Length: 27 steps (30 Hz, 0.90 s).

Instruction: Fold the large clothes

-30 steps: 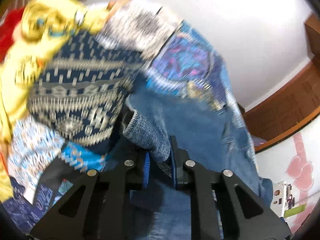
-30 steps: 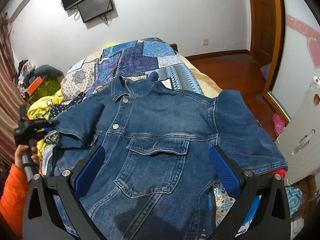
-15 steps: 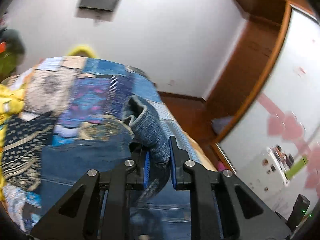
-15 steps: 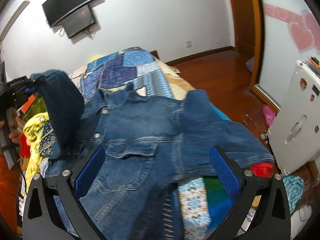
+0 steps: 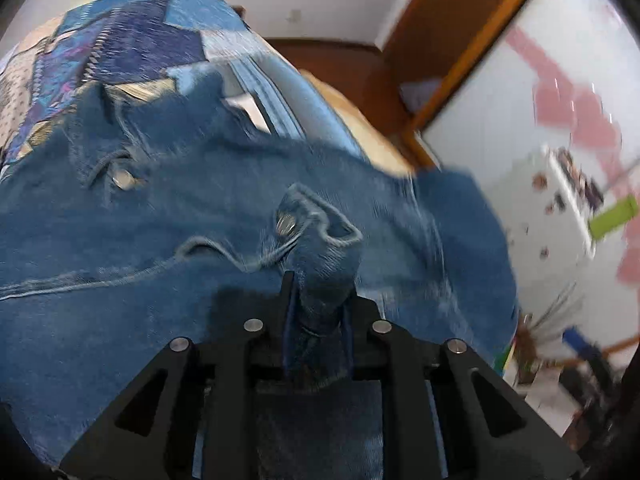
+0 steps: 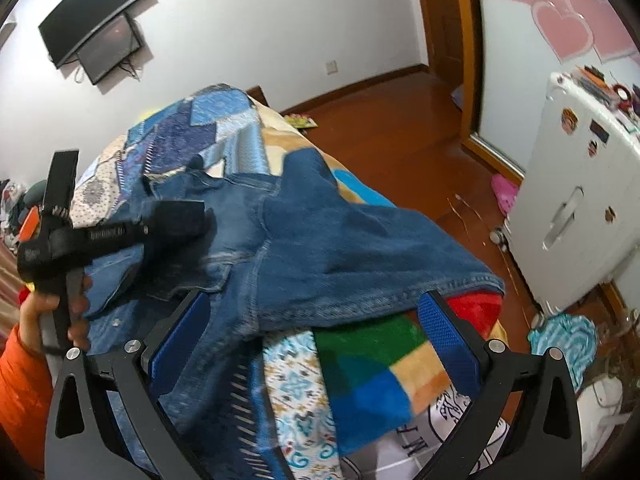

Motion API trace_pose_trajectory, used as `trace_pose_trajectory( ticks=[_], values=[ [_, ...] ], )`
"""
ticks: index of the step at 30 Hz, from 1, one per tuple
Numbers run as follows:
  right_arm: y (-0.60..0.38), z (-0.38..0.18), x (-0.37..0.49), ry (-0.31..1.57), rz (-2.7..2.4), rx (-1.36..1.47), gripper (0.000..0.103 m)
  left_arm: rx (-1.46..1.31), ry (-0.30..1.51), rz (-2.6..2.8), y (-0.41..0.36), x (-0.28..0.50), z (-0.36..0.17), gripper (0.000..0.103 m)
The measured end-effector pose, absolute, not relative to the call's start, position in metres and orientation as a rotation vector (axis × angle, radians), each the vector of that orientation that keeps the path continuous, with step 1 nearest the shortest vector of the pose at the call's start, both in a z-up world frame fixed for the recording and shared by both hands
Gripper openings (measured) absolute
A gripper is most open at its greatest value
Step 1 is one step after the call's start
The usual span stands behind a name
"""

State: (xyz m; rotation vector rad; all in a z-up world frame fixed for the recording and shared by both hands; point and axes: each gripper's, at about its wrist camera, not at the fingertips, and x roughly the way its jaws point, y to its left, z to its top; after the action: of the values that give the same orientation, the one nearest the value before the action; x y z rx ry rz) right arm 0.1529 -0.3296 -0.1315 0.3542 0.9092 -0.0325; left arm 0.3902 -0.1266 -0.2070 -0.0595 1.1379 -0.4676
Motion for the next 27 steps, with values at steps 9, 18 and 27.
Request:
trace_pose_trajectory(
  ticks=[9,18,27],
  values=[
    [-0.349,-0.146,0.149,0.950,-0.015,0.464,0.103,0.058,1.104,-0.529,-0.129,0.346,-0.184,0.059],
    [-0.385,-0.155,0.147,0.947,0.002,0.632,0.103,0.086,0.936,-0.303,-0.050,0.320,-0.147,0.087],
    [-0.414,-0.216,0.165,1.051,0.029,0.908,0.096,0.102,0.917,-0.119,0.034,0.287,-0.157,0.088]
  ],
)
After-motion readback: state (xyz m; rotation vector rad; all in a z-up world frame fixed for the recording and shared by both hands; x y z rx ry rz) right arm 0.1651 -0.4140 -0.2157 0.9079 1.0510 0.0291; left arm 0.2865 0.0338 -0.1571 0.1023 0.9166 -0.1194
